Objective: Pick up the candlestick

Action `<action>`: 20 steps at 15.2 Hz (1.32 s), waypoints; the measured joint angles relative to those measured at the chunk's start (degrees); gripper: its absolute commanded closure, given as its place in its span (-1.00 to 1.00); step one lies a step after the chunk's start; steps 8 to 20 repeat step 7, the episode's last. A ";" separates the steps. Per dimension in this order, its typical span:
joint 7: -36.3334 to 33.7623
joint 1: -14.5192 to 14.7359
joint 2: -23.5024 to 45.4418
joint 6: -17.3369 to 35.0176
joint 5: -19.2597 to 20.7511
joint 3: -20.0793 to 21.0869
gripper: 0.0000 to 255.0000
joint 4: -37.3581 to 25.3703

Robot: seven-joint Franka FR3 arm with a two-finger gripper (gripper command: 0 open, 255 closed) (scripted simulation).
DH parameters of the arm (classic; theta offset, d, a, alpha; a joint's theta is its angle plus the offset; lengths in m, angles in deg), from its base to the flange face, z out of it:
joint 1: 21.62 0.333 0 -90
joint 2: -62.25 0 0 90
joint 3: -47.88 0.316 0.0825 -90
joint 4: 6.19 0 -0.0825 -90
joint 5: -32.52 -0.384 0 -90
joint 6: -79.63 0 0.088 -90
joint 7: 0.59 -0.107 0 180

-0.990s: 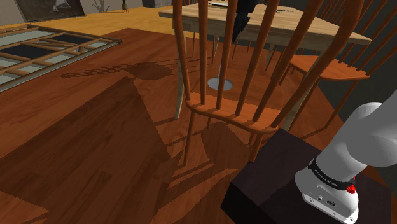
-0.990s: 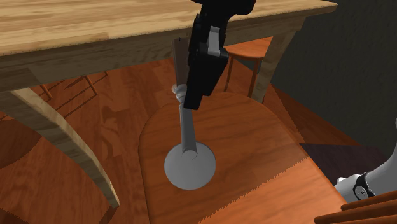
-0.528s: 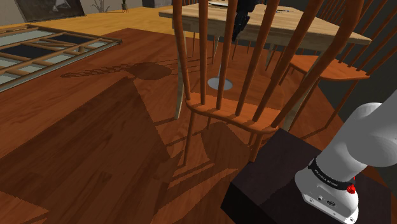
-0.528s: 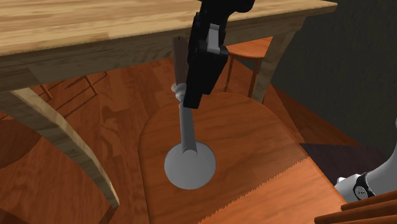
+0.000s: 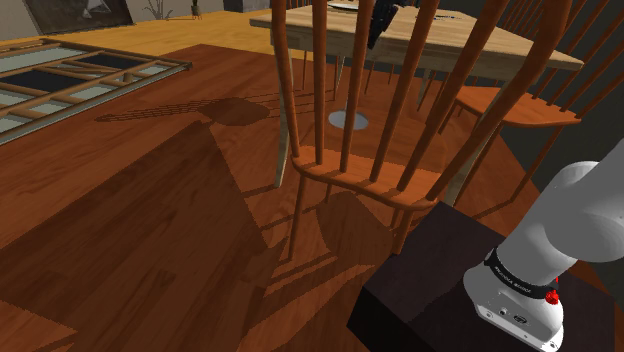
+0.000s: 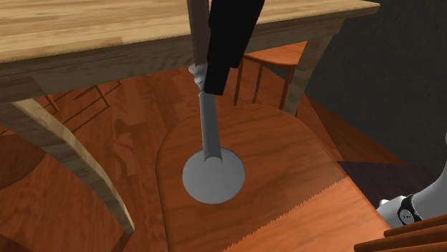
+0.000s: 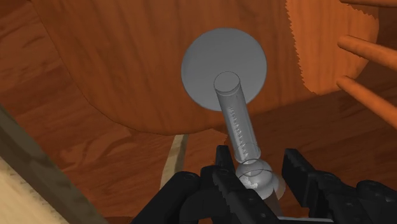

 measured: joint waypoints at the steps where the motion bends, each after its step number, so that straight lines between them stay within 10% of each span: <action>1: -0.03 0.00 -0.04 -0.81 0.01 0.00 1.00 -0.76; 20: -0.30 0.07 1.60 -5.29 -0.02 0.05 1.00 -6.89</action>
